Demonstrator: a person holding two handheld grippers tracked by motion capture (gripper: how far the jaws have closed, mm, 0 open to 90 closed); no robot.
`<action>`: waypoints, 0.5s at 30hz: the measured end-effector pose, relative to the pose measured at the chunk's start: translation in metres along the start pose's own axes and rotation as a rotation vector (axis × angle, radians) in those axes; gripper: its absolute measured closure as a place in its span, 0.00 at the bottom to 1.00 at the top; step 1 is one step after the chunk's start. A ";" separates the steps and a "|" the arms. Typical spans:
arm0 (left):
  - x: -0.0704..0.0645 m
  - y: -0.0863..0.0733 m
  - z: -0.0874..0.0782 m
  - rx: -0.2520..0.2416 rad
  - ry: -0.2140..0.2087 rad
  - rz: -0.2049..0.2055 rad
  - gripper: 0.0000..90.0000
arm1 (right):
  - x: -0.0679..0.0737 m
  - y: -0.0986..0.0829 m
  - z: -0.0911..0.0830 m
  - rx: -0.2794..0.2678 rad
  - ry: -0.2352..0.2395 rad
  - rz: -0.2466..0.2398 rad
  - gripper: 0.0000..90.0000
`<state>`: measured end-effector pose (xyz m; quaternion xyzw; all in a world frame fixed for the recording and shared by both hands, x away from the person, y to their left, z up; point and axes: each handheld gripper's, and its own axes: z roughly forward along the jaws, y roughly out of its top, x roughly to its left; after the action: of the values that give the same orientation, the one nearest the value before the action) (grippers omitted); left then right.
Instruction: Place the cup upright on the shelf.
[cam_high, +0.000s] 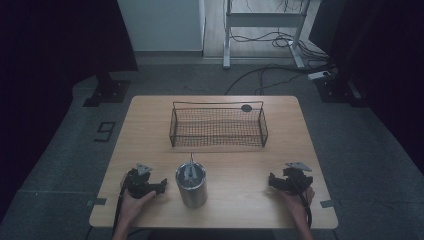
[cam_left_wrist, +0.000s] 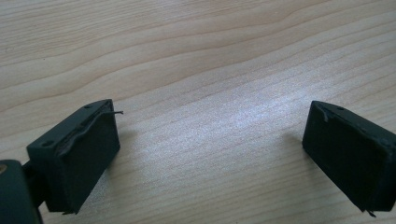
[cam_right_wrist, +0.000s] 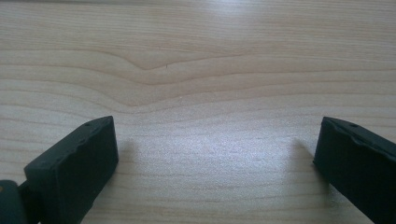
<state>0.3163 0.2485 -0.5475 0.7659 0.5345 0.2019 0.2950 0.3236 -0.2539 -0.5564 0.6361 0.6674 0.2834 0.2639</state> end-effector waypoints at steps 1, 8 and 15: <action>0.000 0.000 0.000 0.001 0.000 0.001 0.04 | 0.000 0.000 0.000 0.000 0.000 0.000 0.00; 0.000 0.000 0.000 0.001 -0.016 0.019 0.04 | -0.001 0.000 0.000 0.002 0.004 0.001 0.00; 0.003 -0.002 -0.002 -0.008 -0.025 0.033 0.08 | -0.003 0.000 0.000 -0.001 -0.009 0.011 0.00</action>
<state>0.3149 0.2518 -0.5471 0.7759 0.5173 0.1992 0.3012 0.3239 -0.2573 -0.5565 0.6408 0.6627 0.2820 0.2657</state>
